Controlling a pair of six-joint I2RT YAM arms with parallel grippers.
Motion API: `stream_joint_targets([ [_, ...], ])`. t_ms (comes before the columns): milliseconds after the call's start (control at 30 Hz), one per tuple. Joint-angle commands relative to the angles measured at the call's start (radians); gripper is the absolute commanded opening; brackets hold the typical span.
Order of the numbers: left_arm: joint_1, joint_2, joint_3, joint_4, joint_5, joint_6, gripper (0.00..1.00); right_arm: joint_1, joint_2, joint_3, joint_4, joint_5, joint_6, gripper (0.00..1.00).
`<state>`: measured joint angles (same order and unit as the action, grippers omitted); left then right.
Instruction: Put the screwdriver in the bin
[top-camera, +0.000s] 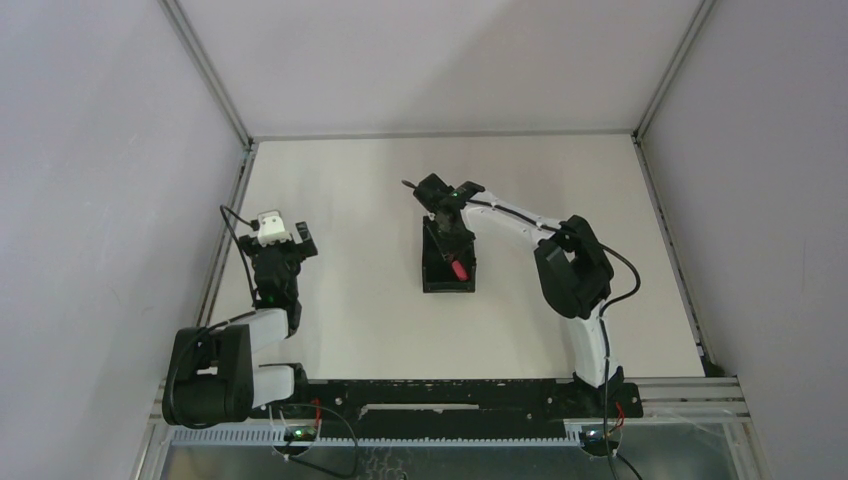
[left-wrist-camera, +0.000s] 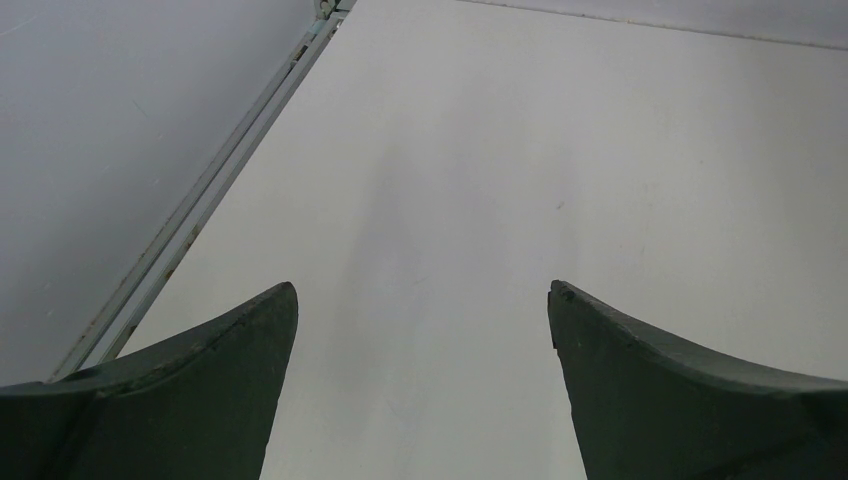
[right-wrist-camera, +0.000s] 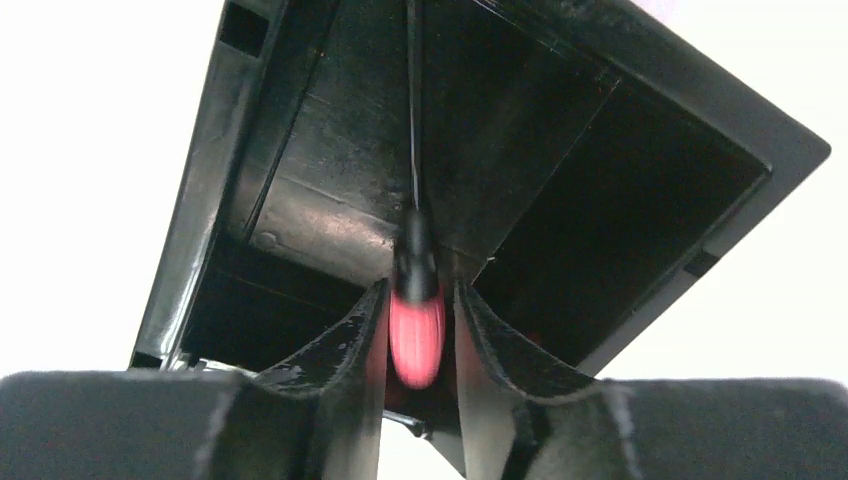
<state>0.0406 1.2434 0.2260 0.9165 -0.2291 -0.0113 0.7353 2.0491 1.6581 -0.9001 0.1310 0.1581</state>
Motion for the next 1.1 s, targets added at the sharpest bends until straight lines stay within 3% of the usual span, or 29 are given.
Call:
stream_joint_targets([
  [0, 0.004, -0.01, 0.024, 0.022, 0.007, -0.012, 1.0, 0.007, 0.001, 0.016, 0.033, 0.031, 0.02, 0.38],
  [333, 0.004, -0.01, 0.024, 0.022, 0.008, -0.012, 1.0, 0.031, -0.217, 0.037, 0.051, 0.04, 0.029, 0.39],
  [367, 0.003, -0.01, 0.023, 0.022, 0.007, -0.012, 1.0, 0.03, -0.256, 0.016, 0.067, 0.038, 0.022, 0.45],
  [400, 0.005, -0.01, 0.023, 0.022, 0.007, -0.012, 1.0, 0.03, -0.297, -0.011, 0.082, 0.034, 0.015, 0.59],
  [433, 0.004, -0.01, 0.024, 0.022, 0.007, -0.012, 1.0, 0.029, -0.347, -0.046, 0.121, 0.028, 0.005, 0.91],
  [467, 0.004, -0.01, 0.023, 0.022, 0.007, -0.012, 1.0, 0.027, -0.396, -0.091, 0.159, 0.015, -0.005, 0.99],
  [600, 0.004, -0.01, 0.024, 0.022, 0.007, -0.012, 1.0, -0.017, -0.614, -0.284, 0.322, -0.067, -0.024, 1.0],
  [767, 0.004, -0.01, 0.023, 0.022, 0.008, -0.012, 1.0, -0.164, -0.85, -0.511, 0.444, -0.159, 0.011, 1.0],
  [1067, 0.003, -0.01, 0.025, 0.022, 0.008, -0.012, 1.0, -0.412, -1.251, -0.976, 0.62, -0.133, 0.112, 1.0],
])
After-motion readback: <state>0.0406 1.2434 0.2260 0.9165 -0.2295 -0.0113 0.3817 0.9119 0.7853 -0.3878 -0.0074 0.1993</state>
